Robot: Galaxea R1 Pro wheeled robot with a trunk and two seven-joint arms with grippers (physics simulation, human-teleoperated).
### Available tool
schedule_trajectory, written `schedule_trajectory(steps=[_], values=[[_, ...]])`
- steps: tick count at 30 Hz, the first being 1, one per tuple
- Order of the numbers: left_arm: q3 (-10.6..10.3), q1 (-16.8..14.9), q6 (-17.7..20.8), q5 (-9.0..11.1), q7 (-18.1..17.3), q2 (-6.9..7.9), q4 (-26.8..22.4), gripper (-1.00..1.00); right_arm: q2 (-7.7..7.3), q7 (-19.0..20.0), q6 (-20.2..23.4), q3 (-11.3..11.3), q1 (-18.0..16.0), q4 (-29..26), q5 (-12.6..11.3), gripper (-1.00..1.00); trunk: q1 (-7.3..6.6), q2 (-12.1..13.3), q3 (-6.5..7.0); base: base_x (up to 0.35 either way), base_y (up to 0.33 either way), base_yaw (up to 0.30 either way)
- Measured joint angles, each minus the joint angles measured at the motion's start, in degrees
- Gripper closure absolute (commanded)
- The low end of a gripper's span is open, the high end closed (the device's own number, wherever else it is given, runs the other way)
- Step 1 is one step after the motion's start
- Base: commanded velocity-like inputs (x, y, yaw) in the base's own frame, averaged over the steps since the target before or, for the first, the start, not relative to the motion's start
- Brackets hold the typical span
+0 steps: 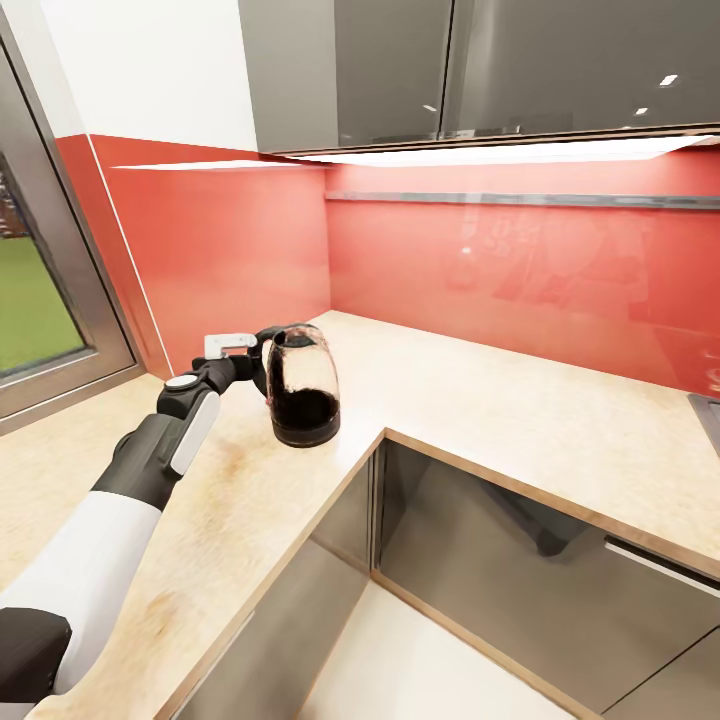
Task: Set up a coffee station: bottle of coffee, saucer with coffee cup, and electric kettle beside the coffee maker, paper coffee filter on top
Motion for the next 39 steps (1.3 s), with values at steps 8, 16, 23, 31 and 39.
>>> schedule_trajectory(steps=[8,16,23,31,39], values=[[0.1,0.0,0.0,0.1,0.0,1.12,-0.1,-1.00,0.00,0.0,0.0,0.0,0.0,0.0,0.0,-1.00,0.00,0.0,0.00,0.000,0.000,0.000],[0.1,0.0,0.0,0.1,0.0,1.23,-0.1,-1.00,0.00,0.0,0.0,0.0,0.0,0.0,0.0,-1.00,0.00,0.0,0.00,0.000,0.000,0.000],[0.1,0.0,0.0,0.1,0.0,1.23,0.0,-1.00,0.00,0.0,0.0,0.0,0.0,0.0,0.0,-1.00,0.00,0.0,0.00,0.003,0.000,0.000],[0.1,0.0,0.0,0.1,0.0,1.23,0.0,-1.00,0.00,0.0,0.0,0.0,0.0,0.0,0.0,-1.00,0.00,0.0,0.00,0.058,0.000,0.000],[0.1,0.0,0.0,0.1,0.0,1.23,0.0,-1.00,0.00,0.0,0.0,0.0,0.0,0.0,0.0,-1.00,0.00,0.0,0.00,0.006,0.000,0.000]])
